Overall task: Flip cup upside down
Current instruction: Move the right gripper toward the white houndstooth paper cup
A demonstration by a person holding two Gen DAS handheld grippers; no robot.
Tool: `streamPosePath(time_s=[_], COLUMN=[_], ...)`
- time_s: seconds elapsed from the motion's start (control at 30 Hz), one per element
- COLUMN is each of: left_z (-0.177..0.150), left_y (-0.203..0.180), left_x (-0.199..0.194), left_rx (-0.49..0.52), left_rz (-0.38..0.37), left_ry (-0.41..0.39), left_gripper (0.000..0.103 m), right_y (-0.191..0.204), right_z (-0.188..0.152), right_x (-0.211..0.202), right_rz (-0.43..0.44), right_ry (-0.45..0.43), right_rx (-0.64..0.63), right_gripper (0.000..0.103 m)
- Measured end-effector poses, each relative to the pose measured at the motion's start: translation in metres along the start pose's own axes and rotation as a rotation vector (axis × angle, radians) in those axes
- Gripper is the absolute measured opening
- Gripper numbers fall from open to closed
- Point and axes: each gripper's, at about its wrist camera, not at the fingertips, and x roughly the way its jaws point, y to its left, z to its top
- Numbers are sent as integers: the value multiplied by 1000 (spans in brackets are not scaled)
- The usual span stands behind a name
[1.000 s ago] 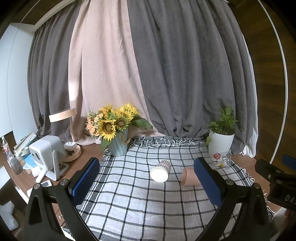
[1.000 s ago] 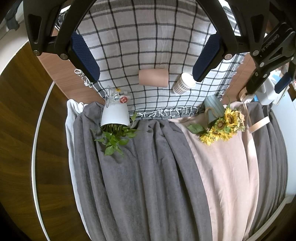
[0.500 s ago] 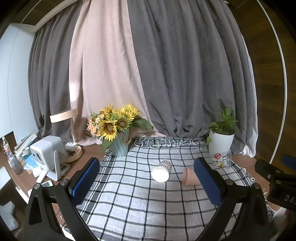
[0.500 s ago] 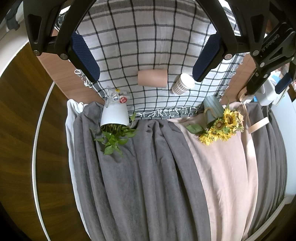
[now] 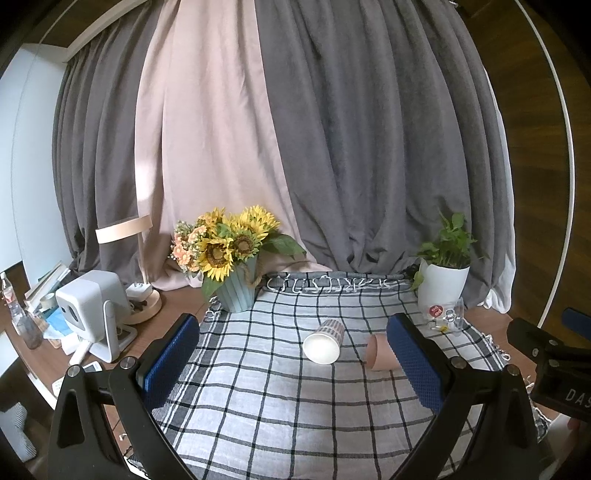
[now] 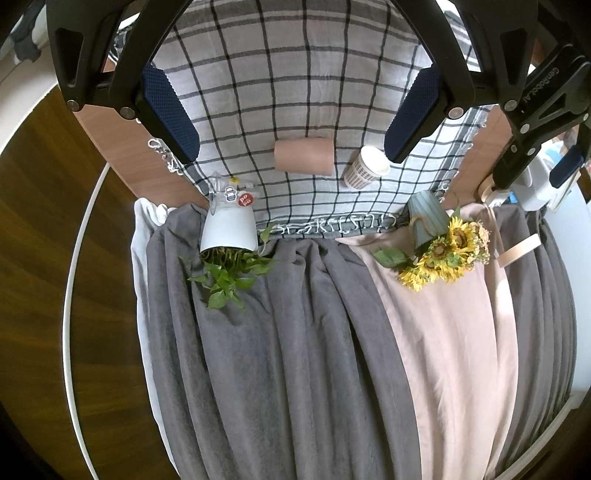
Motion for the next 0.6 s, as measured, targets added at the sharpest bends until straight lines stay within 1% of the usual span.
streamPosePath(time_s=[0.13,0.23,0.43,0.6], left_z=[5,7,12,13], left_y=[8,20,49,73], left_x=[14,30,66,97], left_rx=[8,12,42,63], left_rz=[27,31,40,23], left_ry=[30,48,66,92], left_gripper=[103,103,103,103], right_y=[9,20,55,86], right_z=[1,5,16,25], right_x=[11,25,58,91], right_rz=[5,12,31,48], right_ry=[21,38,69,110], right_rx=[0,-2,-18,-20], right_gripper=[101,101,101,101])
